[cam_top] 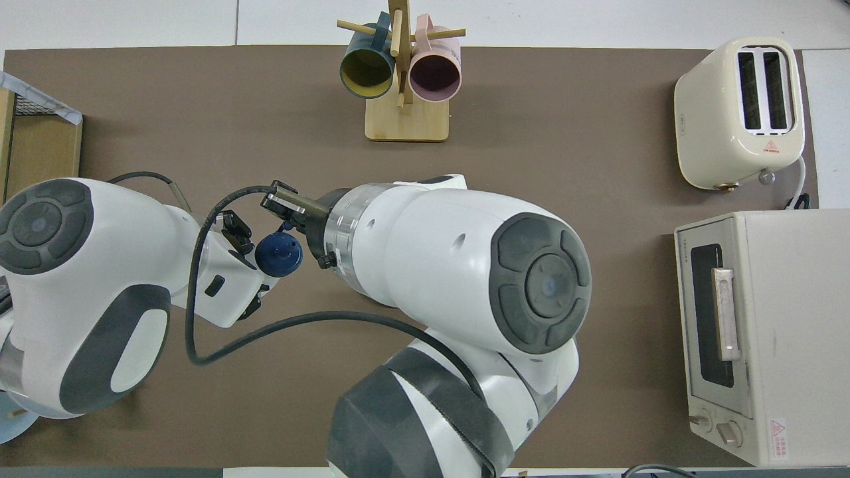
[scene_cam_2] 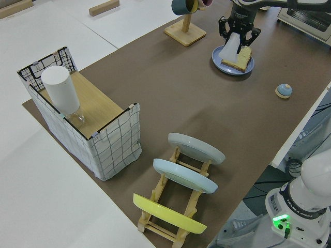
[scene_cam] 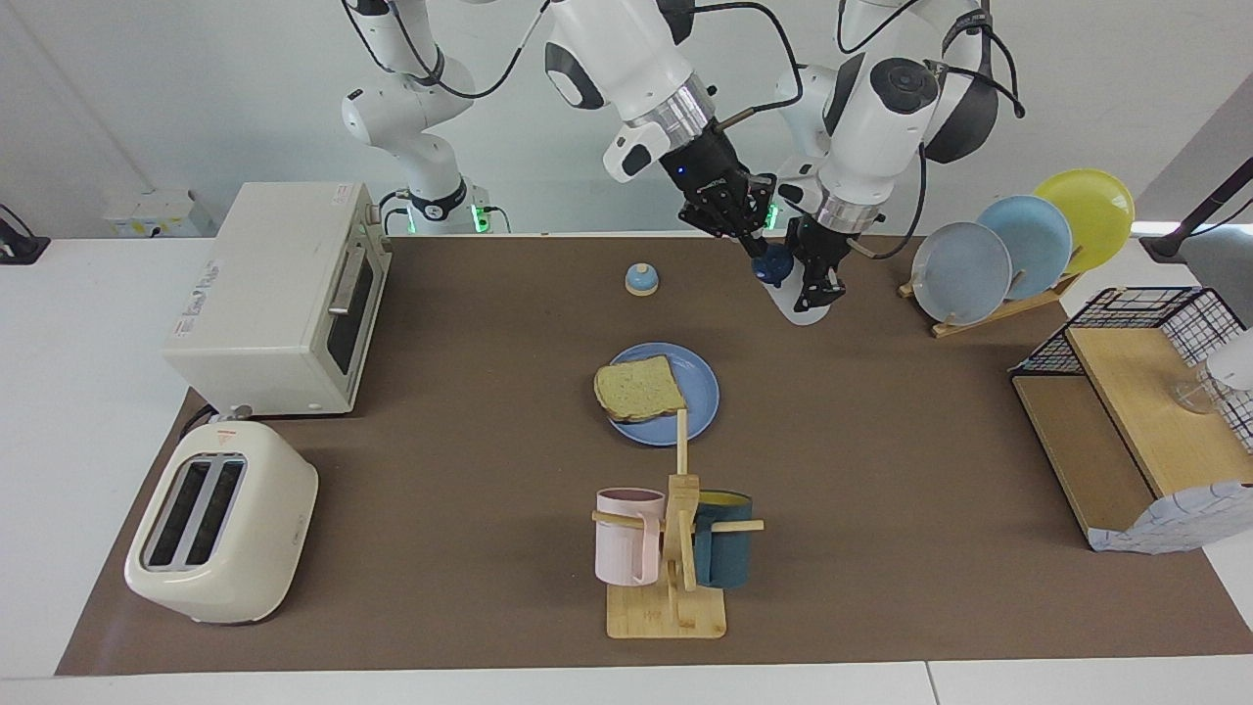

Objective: Put bread on plate and add seasoning

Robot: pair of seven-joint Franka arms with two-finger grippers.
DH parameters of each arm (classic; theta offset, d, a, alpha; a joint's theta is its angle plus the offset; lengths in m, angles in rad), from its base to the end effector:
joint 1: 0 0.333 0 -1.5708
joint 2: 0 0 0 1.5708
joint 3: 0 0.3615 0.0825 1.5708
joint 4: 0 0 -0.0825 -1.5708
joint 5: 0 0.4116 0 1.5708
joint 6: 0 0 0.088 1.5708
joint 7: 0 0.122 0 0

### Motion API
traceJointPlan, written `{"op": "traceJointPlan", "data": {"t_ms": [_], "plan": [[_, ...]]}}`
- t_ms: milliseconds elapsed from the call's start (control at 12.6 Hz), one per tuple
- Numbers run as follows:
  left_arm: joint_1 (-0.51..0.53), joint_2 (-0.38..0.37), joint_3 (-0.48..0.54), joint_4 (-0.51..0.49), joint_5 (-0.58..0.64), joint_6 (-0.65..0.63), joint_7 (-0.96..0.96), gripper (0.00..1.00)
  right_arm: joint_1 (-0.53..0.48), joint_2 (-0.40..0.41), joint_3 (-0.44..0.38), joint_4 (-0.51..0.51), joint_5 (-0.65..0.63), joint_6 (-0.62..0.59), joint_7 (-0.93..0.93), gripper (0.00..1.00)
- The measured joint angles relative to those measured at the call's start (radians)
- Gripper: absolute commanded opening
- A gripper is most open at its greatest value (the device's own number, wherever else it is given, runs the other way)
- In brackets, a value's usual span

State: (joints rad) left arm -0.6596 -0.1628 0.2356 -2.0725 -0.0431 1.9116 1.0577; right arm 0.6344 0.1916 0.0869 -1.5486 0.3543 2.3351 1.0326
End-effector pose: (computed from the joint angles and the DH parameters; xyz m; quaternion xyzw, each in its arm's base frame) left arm 0.4816 -0.2154 0.5200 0.7412 -0.6702 0.0108 0.0377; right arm 0.5316 0.4719 0.6347 -0.9155 0.2271 -0.0576 0.3271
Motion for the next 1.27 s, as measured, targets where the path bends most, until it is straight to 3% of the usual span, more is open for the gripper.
{"op": "traceJointPlan", "data": {"t_ms": [316, 712, 949, 1107, 1266], "plan": [[-0.001, 0.000, 0.001, -0.002, 0.000, 0.000, 0.000, 0.00, -0.036, -0.004, -0.004, -0.025, 0.000, -0.004, -0.020, 1.00], [-0.001, 0.000, 0.002, -0.001, 0.006, 0.013, -0.006, 0.00, -0.167, -0.034, -0.007, -0.100, 0.000, -0.083, -0.167, 1.00], [-0.009, 0.003, -0.017, 0.002, 0.111, 0.026, -0.105, 0.00, -0.260, -0.058, -0.009, -0.135, -0.001, -0.140, -0.266, 1.00], [-0.036, 0.034, -0.026, 0.020, 0.167, 0.026, -0.166, 0.00, -0.345, -0.067, -0.012, -0.140, -0.046, -0.255, -0.356, 1.00], [-0.077, 0.118, -0.028, 0.074, 0.238, 0.025, -0.237, 0.00, -0.432, -0.086, -0.015, -0.139, -0.145, -0.392, -0.477, 1.00]]}}
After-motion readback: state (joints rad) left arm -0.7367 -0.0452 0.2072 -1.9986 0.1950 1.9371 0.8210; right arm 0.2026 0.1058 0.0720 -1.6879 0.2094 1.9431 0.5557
